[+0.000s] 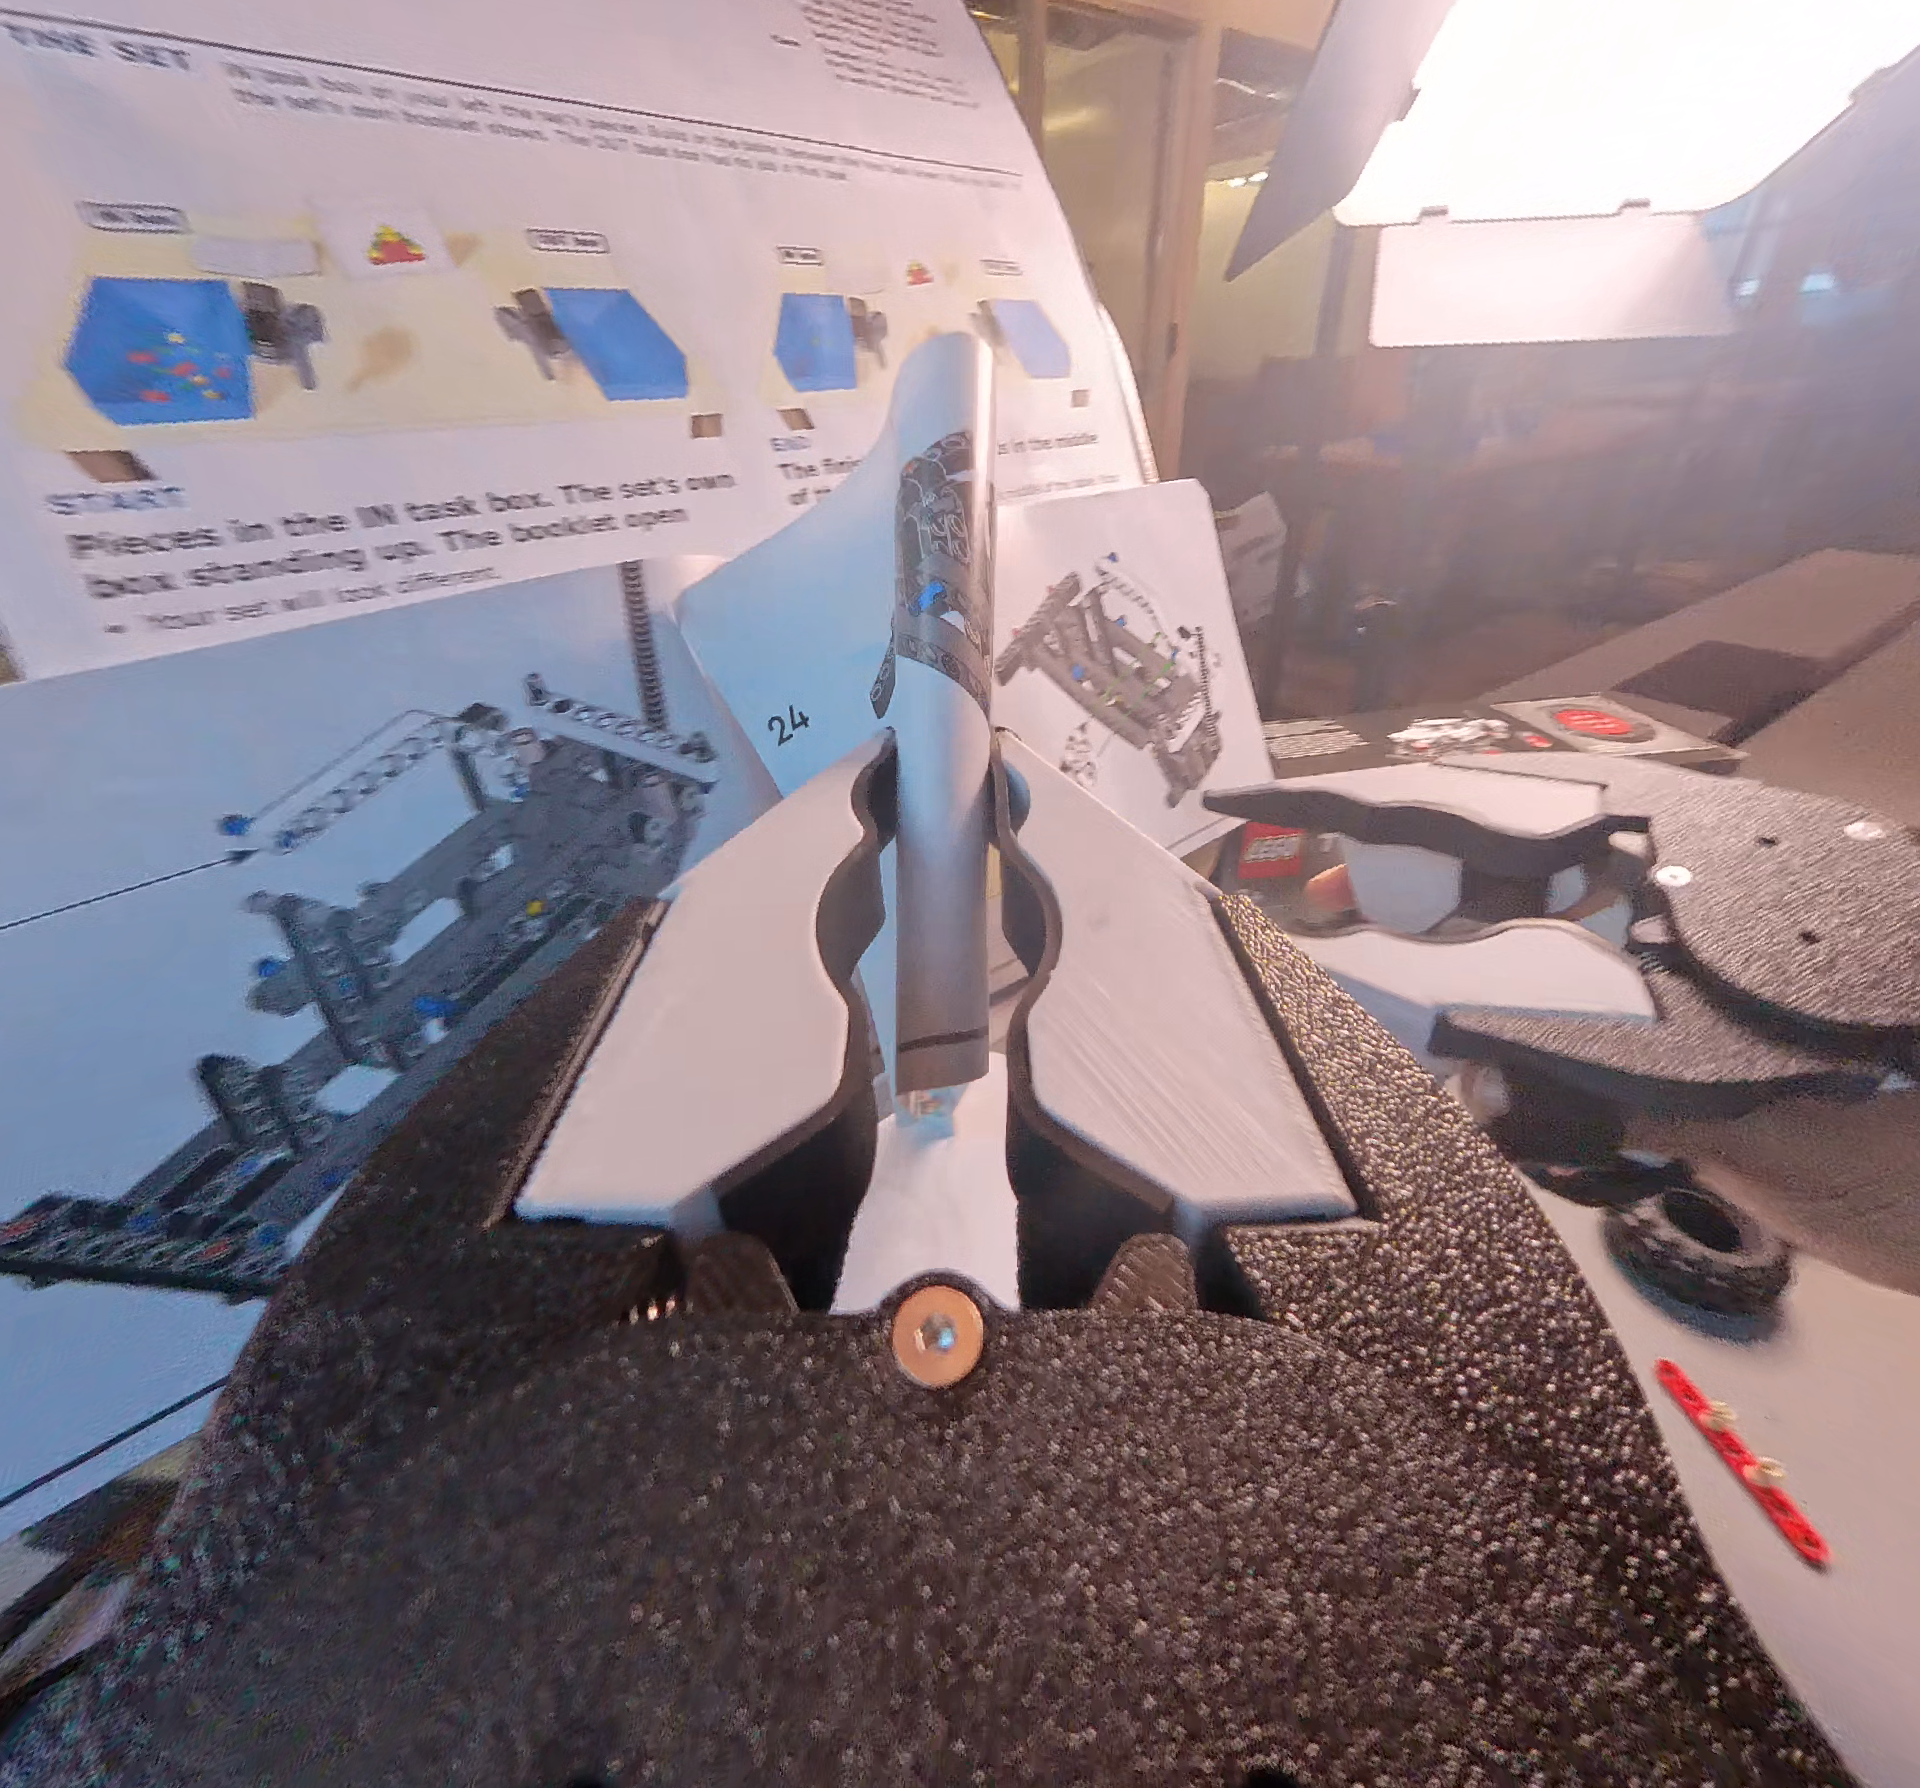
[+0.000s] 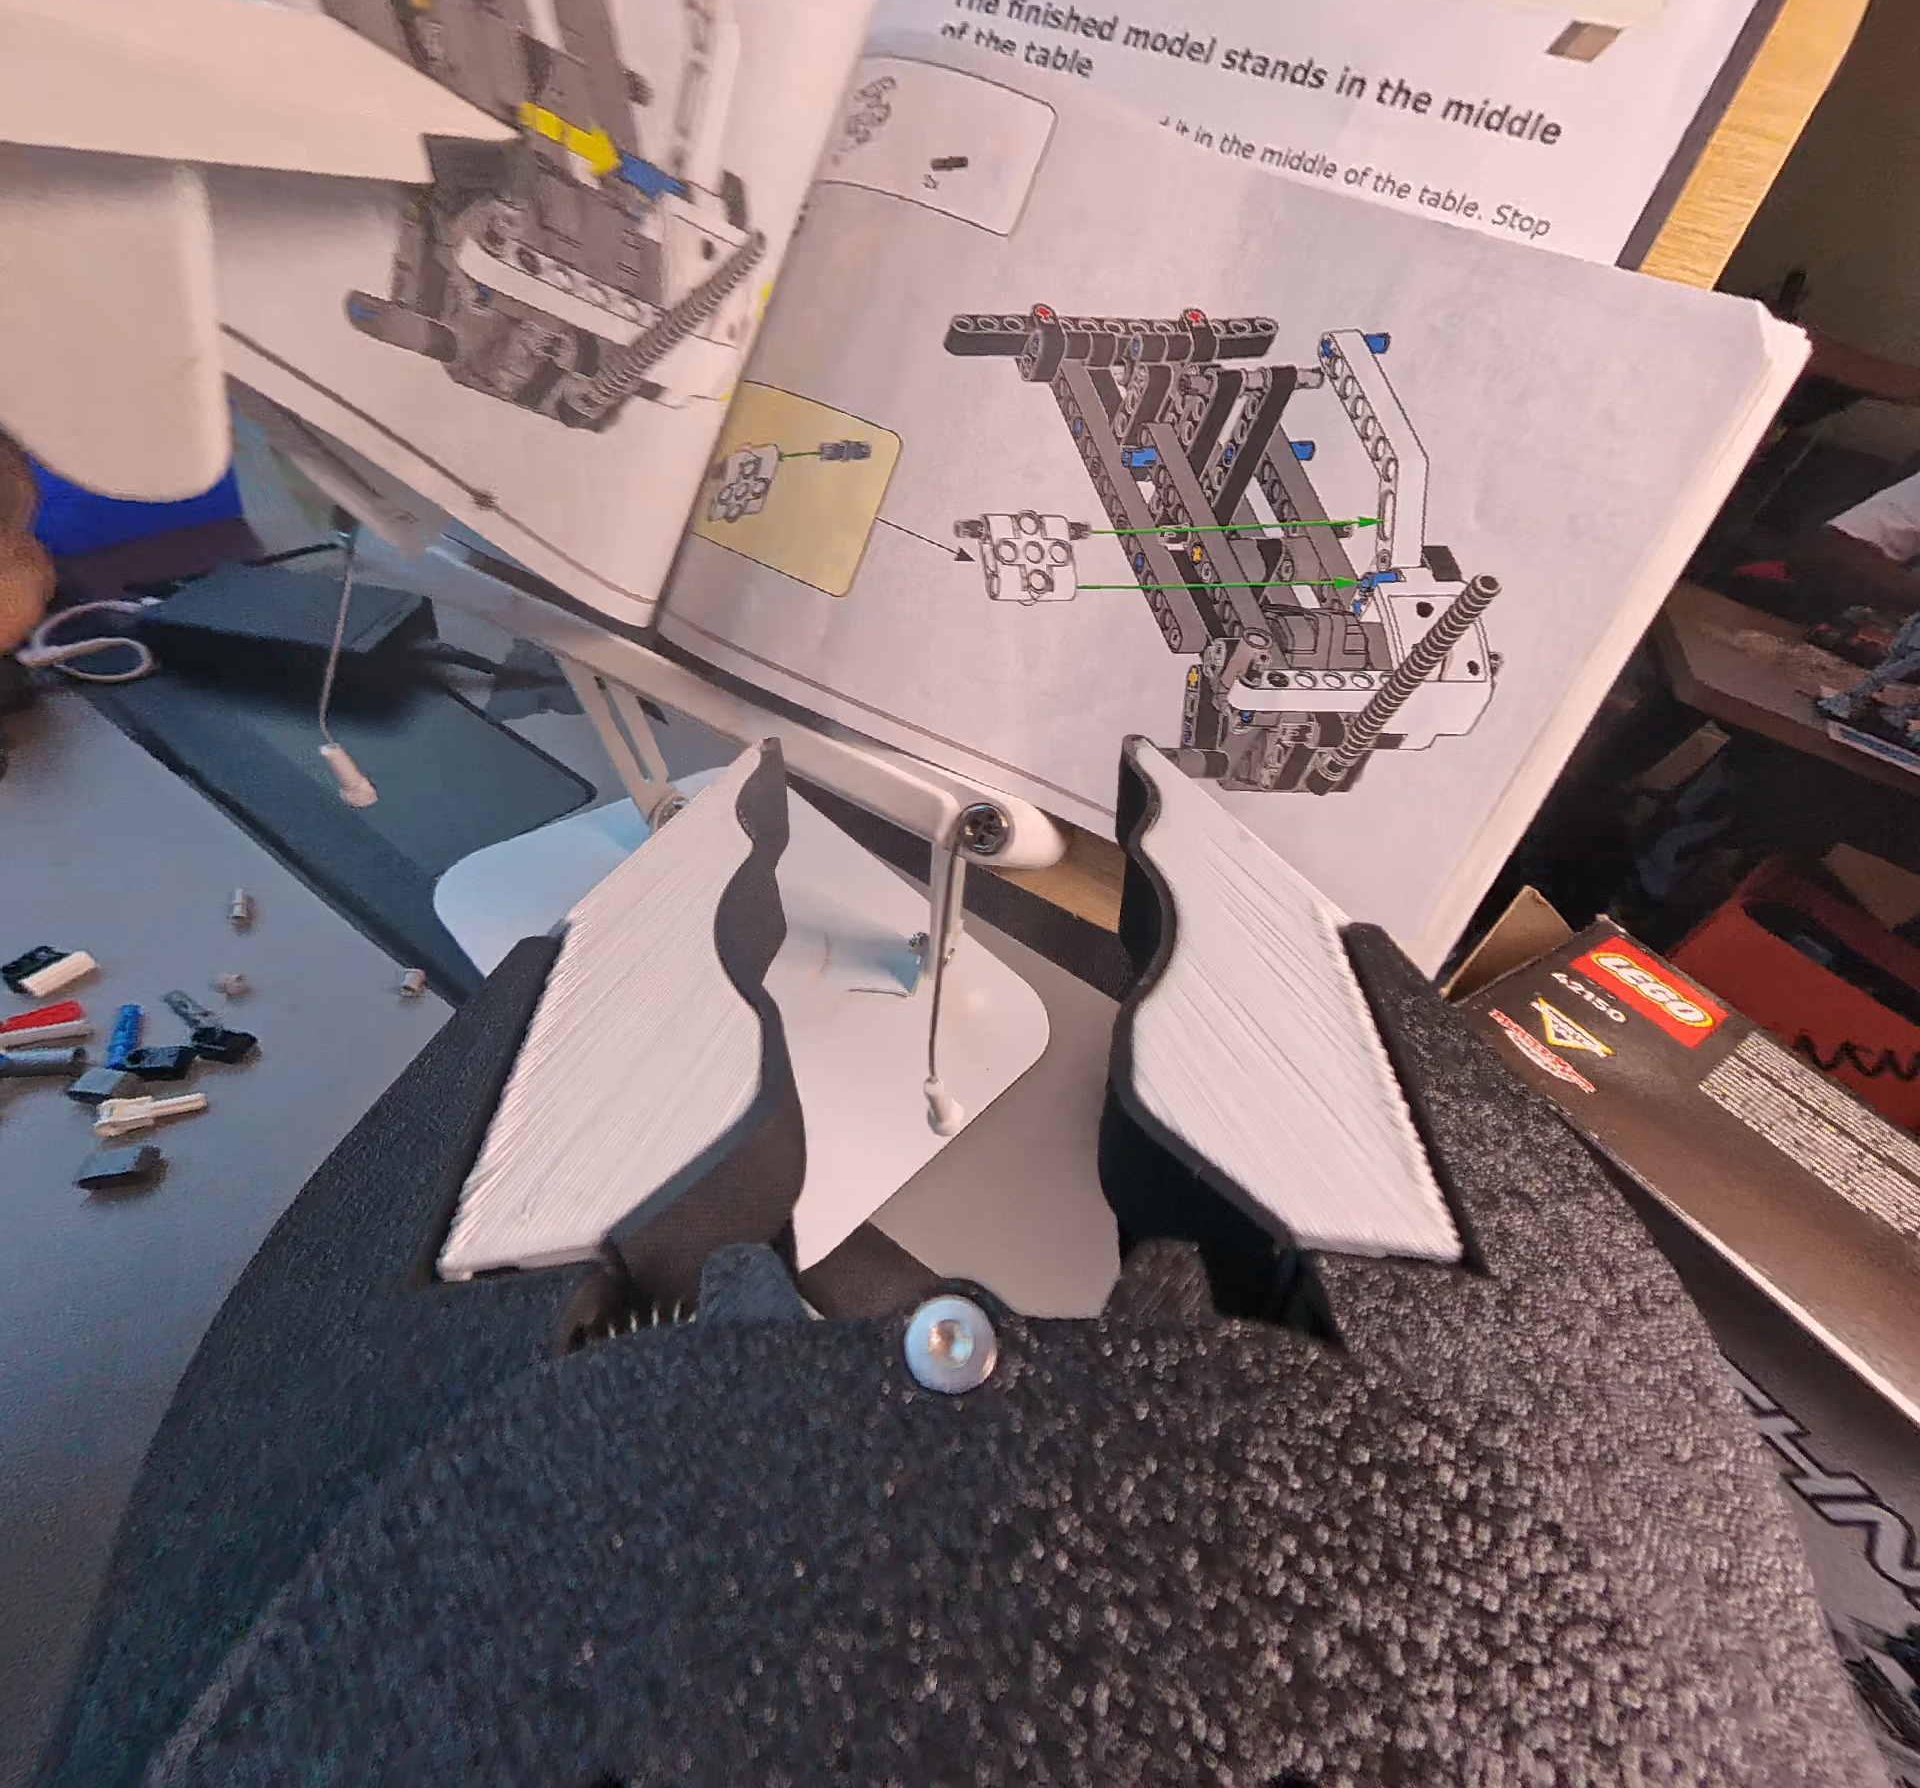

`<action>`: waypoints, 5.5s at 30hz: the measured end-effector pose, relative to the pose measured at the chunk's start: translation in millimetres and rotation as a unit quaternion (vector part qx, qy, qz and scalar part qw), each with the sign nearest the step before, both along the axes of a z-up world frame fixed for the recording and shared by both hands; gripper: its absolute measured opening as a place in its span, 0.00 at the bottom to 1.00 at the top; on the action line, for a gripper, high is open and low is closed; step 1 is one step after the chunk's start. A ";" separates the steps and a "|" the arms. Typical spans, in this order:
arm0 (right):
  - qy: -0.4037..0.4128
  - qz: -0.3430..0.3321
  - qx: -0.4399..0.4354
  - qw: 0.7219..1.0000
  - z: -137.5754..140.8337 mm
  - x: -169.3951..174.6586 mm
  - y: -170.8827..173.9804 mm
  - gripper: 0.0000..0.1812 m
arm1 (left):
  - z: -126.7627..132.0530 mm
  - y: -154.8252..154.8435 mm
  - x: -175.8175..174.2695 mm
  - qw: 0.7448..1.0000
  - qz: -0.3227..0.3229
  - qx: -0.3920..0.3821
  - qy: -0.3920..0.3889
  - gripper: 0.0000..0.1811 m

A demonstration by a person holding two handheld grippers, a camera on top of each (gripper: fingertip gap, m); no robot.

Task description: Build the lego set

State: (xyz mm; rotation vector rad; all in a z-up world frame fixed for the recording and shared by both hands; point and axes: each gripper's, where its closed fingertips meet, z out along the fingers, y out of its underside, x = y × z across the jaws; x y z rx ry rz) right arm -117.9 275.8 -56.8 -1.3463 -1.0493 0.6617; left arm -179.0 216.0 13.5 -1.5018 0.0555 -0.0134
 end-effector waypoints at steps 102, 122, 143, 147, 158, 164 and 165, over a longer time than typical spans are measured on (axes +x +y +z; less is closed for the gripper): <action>0.093 -0.071 0.002 0.993 26.1 -0.8 3.1 0.22 | 4.6 -33.0 75.9 0.987 -0.155 0.029 0.012 0.27; 0.012 -0.051 0.027 0.998 11.6 -9.7 -1.0 0.25 | -71.3 -25.7 -98.7 0.975 0.199 -0.065 0.069 0.57; -0.012 -0.032 0.058 0.998 14.1 5.9 7.1 0.35 | -30.9 -16.6 -8.2 0.995 0.043 0.022 0.083 0.09; -0.023 0.011 0.067 0.997 -2.1 -0.4 -27.4 0.41 | -25.4 -1.3 55.6 0.994 -0.084 0.011 0.064 0.15; 0.081 -0.092 0.030 0.992 26.4 22.0 19.7 0.09 | 23.2 -41.6 19.0 0.993 -0.016 0.116 0.021 0.26; 0.055 -0.180 0.012 0.982 12.7 51.1 69.4 0.11 | -27.9 -30.2 -43.0 0.997 0.079 0.022 0.005 0.29; 0.048 -0.193 0.012 0.980 10.4 56.5 76.6 0.12 | -35.4 -28.1 -52.0 0.995 0.101 0.006 0.011 0.32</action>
